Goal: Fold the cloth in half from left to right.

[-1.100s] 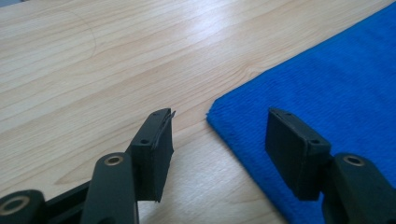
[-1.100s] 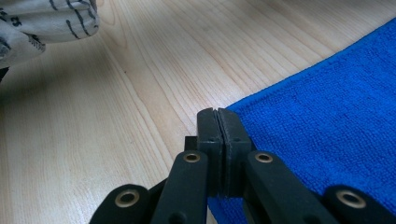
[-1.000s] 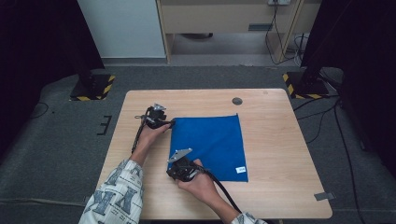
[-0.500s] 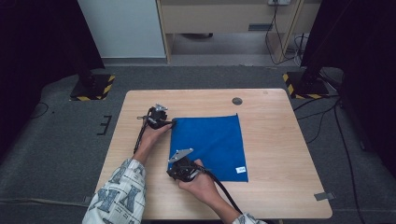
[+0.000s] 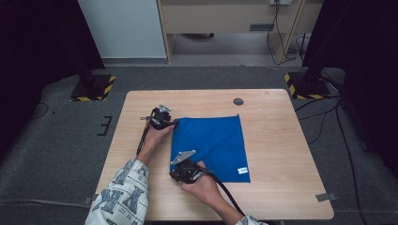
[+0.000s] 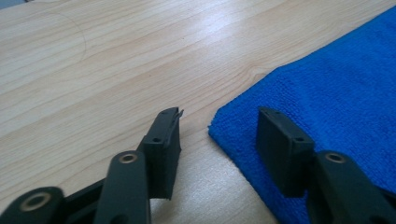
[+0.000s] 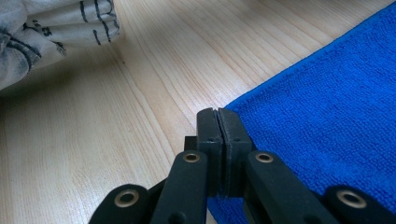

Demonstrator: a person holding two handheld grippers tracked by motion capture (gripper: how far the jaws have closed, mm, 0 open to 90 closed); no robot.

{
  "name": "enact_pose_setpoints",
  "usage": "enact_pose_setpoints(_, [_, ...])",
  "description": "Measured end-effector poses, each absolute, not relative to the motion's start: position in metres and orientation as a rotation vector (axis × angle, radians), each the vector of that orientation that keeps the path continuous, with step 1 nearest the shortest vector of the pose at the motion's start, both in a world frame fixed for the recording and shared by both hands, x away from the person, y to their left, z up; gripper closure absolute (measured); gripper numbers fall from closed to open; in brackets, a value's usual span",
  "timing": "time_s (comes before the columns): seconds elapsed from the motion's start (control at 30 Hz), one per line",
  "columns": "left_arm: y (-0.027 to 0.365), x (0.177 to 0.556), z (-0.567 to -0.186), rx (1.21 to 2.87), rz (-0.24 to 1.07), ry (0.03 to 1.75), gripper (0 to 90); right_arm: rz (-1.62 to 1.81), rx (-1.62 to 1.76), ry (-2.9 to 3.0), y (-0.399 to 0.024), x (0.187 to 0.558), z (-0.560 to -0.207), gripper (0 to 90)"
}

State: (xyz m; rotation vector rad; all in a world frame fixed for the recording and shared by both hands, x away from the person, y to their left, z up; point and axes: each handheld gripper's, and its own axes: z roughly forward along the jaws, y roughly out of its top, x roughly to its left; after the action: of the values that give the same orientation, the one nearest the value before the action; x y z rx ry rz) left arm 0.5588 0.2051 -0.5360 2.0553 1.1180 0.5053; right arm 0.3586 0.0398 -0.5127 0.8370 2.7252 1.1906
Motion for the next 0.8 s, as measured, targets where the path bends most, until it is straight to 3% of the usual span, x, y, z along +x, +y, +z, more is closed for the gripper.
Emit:
enact_pose_setpoints(0.33, [0.2,0.556,-0.534,2.07,0.441,1.075,84.1,1.192,0.837,2.721,0.039,0.358,-0.511,88.8])
enact_pose_setpoints(0.43, [0.2,0.556,-0.534,2.063,0.429,1.09,87.9,1.194,0.836,2.719,0.038,0.358,-0.51,88.8])
enact_pose_setpoints(0.8, [0.2,0.546,-0.508,2.035,0.474,1.067,88.7,1.211,0.825,2.685,0.038,0.353,-0.502,89.0])
